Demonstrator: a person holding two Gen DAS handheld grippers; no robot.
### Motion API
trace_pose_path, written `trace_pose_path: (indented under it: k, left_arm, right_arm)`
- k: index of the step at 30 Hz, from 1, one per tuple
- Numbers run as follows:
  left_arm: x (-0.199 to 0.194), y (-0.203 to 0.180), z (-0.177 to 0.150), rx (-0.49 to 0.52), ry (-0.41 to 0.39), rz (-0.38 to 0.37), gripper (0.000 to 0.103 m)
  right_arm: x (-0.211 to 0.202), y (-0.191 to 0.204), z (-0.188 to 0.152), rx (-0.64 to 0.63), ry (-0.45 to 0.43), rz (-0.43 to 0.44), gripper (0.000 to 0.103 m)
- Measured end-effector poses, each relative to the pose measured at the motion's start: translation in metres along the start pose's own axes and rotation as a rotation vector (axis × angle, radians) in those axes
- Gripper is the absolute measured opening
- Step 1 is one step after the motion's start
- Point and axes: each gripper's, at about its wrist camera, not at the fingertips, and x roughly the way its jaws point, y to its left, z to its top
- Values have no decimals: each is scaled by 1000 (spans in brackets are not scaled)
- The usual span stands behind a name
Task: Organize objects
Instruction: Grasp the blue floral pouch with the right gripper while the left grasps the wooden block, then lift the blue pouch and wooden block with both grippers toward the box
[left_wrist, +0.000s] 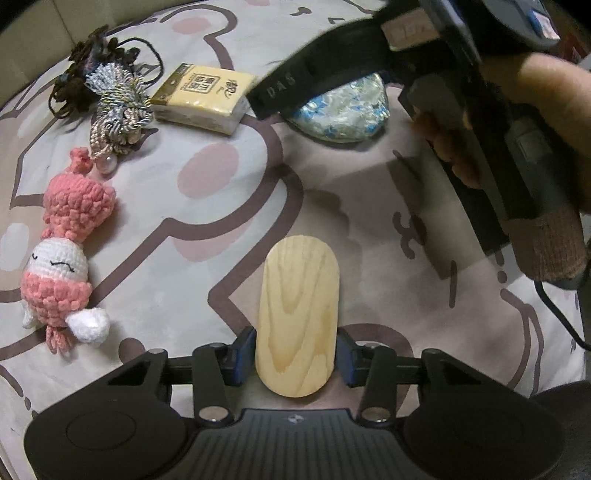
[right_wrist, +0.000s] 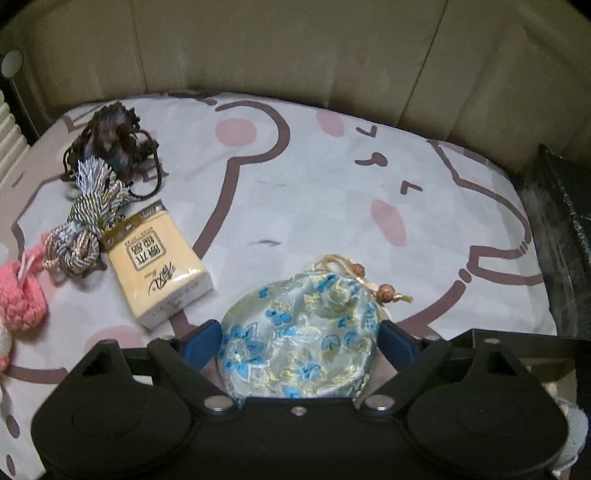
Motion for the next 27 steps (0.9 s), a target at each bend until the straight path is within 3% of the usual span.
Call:
trace_pose_path:
  k: [5,20,27]
  left_arm:
    - [-2,10,2,-38,-9,31,46]
    - [-9,55,1,-223,-32,92,46]
    - [-5,54,6,-214,-23,117,46]
  right_arm:
    - [-3,2,-2,-35,12,10,85]
    - [-17,23,-18,-171,108,119,84]
    - [-28,37,-32,-266,155,146,84]
